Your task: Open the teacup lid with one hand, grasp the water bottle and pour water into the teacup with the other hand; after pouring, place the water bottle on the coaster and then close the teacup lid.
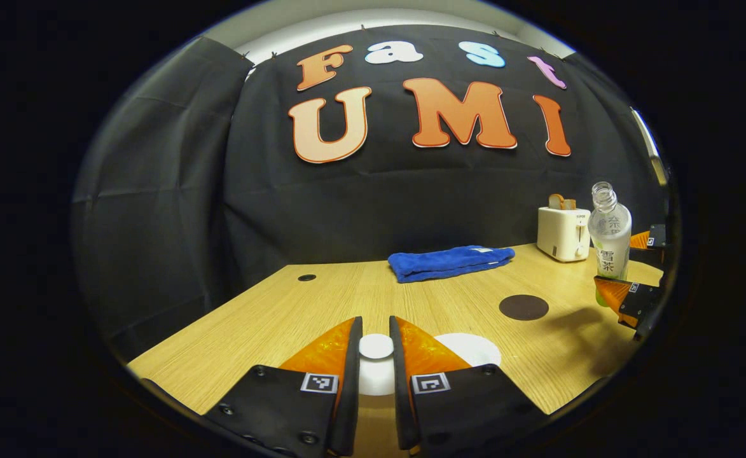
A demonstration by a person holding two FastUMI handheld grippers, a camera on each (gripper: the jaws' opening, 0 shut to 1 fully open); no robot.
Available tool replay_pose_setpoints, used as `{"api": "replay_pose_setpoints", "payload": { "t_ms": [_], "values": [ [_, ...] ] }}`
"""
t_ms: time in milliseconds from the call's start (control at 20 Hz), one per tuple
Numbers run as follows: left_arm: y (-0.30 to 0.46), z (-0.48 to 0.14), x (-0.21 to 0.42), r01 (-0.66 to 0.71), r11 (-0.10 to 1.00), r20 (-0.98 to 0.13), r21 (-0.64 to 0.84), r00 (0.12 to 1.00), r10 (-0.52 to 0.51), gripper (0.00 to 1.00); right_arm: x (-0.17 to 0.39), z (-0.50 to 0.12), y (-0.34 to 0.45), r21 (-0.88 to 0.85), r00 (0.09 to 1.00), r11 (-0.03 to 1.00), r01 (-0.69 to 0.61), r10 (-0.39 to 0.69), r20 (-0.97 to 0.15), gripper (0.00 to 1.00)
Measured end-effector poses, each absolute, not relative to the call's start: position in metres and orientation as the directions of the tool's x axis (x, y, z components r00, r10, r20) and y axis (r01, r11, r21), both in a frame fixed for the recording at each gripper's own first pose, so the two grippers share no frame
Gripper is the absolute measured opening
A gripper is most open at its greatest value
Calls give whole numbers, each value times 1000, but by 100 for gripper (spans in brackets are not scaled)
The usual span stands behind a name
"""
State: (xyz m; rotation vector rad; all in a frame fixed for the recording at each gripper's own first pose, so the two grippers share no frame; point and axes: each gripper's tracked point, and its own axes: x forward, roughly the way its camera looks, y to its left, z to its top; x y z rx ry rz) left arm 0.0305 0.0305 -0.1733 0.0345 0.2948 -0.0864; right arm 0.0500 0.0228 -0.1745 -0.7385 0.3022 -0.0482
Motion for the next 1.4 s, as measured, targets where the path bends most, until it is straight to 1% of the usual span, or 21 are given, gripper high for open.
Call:
{"api": "replay_pose_setpoints", "payload": {
  "t_ms": [150,500,550,600,650,700,750,800,850,900,950,1050,1100,1150,1250,1350,1400],
  "values": [
    [37,-175,29,82,997,-295,16,953,-73,28,55,-175,36,-742,964,663,-101,-119,-238,65],
    [55,-179,26,60,998,-298,19,953,-51,28,67,-174,48,-857,974,500,-127,-100,-202,65],
    [58,-179,26,55,998,-298,23,953,-45,30,69,-173,51,-869,975,478,-130,-96,-198,65],
    [61,-178,25,50,998,-296,24,954,-41,28,70,-172,54,-879,976,457,-134,-91,-196,66],
    [63,-177,24,48,999,-294,23,955,-39,28,71,-172,56,-889,977,437,-137,-87,-193,65],
    [66,-177,22,43,999,-292,21,956,-35,30,73,-172,58,-899,979,417,-136,-82,-186,65],
    [69,-176,21,37,999,-291,18,956,-30,28,75,-169,61,-909,982,396,-129,-78,-174,65],
    [73,-175,19,30,999,-291,17,956,-24,28,78,-167,64,-918,984,376,-126,-69,-163,65],
    [76,-176,18,26,999,-293,20,956,-19,28,80,-168,68,-926,985,353,-133,-56,-163,68],
    [77,-176,16,26,999,-292,25,956,-17,26,82,-168,72,-936,986,326,-136,-44,-159,65],
    [80,-174,15,23,999,-290,26,957,-14,28,82,-167,74,-945,988,297,-136,-34,-153,65],
    [84,-172,12,17,1000,-287,24,958,-9,28,82,-166,80,-961,990,240,-137,-12,-144,65],
    [88,-172,12,13,1000,-286,25,958,-6,30,84,-169,82,-967,989,210,-146,0,-149,65],
    [90,-171,12,9,1000,-287,27,958,-1,28,84,-172,84,-970,988,188,-154,2,-156,65],
    [94,-170,10,5,999,-282,34,959,5,28,84,-174,86,-976,988,150,-157,13,-156,65],
    [94,-169,8,5,999,-283,37,959,6,28,84,-172,83,-984,990,108,-141,12,-140,65],
    [95,-170,8,5,999,-284,38,959,6,26,86,-171,82,-988,992,85,-130,12,-130,65]
  ]
}}
